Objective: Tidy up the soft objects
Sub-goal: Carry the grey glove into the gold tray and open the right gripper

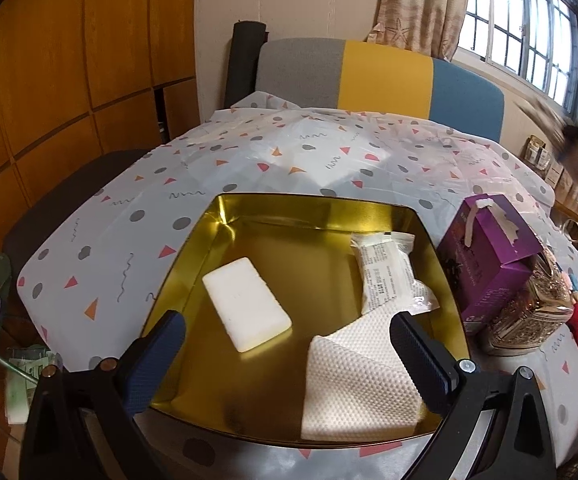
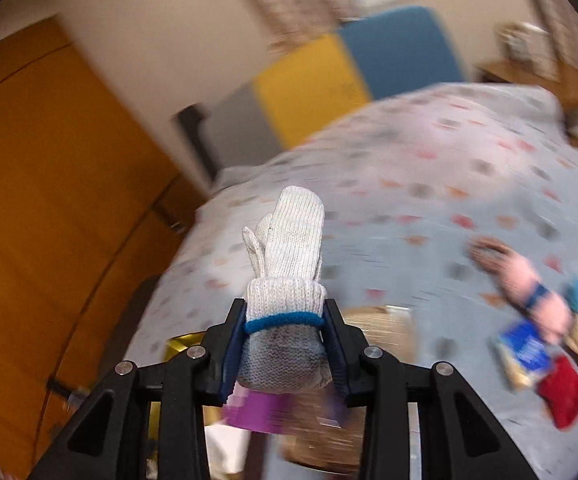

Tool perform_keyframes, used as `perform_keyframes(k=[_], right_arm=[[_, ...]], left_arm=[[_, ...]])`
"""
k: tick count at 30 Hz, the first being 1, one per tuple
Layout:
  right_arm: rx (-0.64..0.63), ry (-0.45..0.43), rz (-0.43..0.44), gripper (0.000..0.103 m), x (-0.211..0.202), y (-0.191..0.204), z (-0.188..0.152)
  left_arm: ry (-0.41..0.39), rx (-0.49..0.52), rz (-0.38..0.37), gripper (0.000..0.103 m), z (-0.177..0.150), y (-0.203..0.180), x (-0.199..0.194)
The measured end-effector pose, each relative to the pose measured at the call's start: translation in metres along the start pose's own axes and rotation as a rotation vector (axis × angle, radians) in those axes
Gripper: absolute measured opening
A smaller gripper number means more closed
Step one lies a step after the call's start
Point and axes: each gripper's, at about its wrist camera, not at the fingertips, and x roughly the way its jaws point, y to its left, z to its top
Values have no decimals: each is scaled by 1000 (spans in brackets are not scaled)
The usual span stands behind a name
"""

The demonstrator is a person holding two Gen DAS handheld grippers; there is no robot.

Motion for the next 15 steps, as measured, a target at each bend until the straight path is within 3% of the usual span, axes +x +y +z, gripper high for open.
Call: perform_keyframes(k=[7, 11, 15], right_arm=[[-209, 188, 134, 37, 89, 107, -30], [-242, 306, 131, 37, 143, 131, -63], [-248, 417, 73, 37, 193, 137, -97]], left_arm=[[-11, -29, 34, 103, -1, 19, -3], [5, -49, 33, 103, -5, 30, 0], [19, -59, 39, 103, -8, 37, 4]])
